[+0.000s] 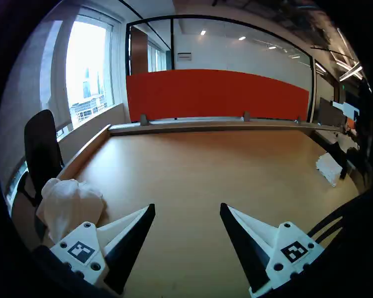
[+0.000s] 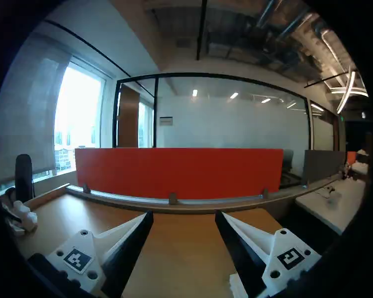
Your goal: Fold towel
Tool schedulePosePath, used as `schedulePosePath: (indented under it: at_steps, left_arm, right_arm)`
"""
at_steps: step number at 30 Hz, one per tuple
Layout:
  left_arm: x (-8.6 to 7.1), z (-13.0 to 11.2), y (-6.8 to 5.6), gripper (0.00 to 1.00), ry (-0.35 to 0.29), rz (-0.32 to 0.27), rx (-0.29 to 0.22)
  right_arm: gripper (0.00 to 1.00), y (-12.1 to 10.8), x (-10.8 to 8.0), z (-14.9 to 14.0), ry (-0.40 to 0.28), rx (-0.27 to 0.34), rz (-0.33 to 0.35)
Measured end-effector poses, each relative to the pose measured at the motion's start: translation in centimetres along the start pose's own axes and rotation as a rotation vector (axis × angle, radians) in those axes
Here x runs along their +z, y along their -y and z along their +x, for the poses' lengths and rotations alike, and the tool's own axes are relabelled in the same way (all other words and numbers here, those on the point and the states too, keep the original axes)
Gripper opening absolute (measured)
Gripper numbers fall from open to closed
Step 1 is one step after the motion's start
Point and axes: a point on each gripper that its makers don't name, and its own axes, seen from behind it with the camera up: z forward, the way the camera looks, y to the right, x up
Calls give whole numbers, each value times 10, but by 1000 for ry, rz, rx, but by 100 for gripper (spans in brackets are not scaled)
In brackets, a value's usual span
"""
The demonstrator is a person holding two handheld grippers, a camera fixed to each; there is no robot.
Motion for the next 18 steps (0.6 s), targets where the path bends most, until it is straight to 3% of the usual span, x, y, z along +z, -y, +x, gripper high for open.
schedulePosePath:
  at_steps: [18]
  left_arm:
    - [11, 99, 13, 97, -244, 25, -14]
  right_arm:
    - [99, 7, -4, -8, 27, 2, -7]
